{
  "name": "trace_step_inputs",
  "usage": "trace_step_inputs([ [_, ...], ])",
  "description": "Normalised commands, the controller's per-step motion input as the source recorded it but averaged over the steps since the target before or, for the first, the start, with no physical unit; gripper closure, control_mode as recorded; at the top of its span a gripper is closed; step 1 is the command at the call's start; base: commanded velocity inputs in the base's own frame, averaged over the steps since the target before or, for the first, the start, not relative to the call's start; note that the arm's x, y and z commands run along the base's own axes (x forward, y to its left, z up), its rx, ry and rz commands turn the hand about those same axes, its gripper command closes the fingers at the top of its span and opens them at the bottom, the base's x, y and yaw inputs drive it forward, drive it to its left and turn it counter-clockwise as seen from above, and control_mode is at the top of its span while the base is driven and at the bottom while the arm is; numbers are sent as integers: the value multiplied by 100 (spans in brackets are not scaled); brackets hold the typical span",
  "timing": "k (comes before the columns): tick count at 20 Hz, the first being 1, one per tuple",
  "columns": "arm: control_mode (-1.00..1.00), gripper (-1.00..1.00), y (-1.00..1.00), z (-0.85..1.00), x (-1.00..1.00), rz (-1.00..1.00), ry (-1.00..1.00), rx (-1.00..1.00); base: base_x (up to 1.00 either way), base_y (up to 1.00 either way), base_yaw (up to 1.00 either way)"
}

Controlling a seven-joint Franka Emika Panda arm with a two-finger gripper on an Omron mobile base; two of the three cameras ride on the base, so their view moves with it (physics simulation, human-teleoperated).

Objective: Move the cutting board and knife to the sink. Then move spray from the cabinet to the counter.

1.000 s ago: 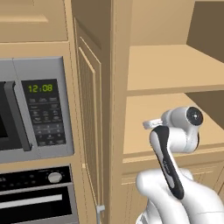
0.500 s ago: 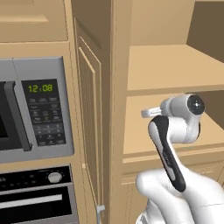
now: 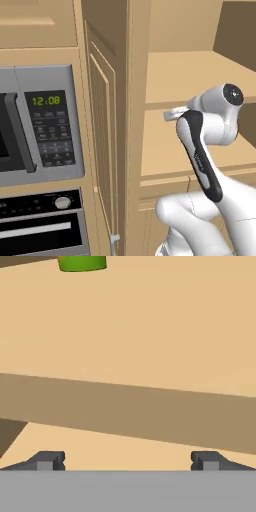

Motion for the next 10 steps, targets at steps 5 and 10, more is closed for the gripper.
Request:
trace_step_inputs([
  [5,-100,-100,11,57,0,3,-16,5,0,0,0],
  [10,-100,-100,11,46,0,1,-21,0,0,0,0],
])
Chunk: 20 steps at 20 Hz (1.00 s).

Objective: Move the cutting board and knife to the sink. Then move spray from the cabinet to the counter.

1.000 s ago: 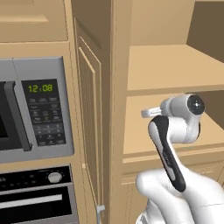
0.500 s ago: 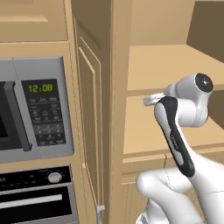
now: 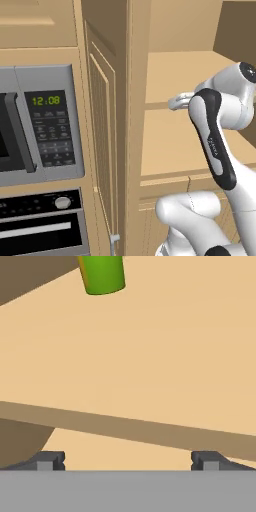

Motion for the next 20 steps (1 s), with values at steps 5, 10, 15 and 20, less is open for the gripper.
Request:
trace_step_inputs([
  [5,-100,-100,8,46,0,0,-12,0,0,0,0],
  [10,-100,-100,9,33,3,0,-19,0,0,0,0],
  [15,-100,-100,9,9,17,5,-21,0,0,0,0],
  [20,-100,-100,6,23,28,9,-15,0,0,0,0],
])
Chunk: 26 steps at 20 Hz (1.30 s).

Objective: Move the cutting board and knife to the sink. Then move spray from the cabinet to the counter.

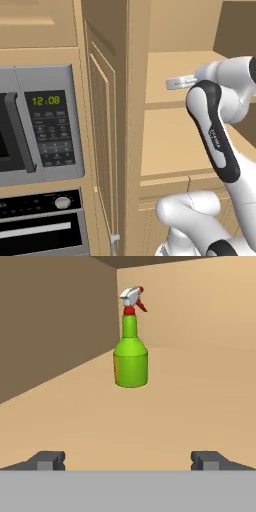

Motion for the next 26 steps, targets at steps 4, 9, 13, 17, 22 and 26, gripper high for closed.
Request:
trace_step_inputs([
  [4,-100,-100,1,44,24,1,0,0,0,0,0],
  [9,-100,-100,10,40,24,0,0,0,0,0,0],
  [13,-100,-100,12,25,31,0,0,0,0,0,0],
  [17,-100,-100,23,0,41,0,-9,0,0,0,0],
  [22,-100,-100,16,6,44,0,-3,0,0,0,0],
  [26,-100,-100,14,10,41,0,0,0,0,0,0],
])
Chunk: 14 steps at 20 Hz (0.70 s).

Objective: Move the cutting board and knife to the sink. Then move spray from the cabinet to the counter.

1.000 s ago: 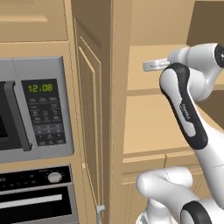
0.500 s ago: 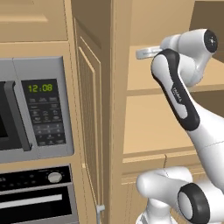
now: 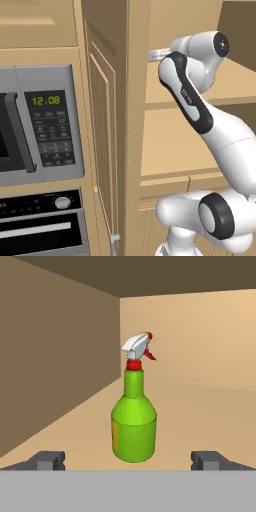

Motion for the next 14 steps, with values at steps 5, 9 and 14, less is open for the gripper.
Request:
trace_step_inputs([
  [5,-100,-100,4,16,31,0,6,0,0,0,0],
  [9,-100,-100,4,4,29,0,3,0,0,0,0],
  [14,-100,-100,12,0,35,0,0,0,0,0,0],
])
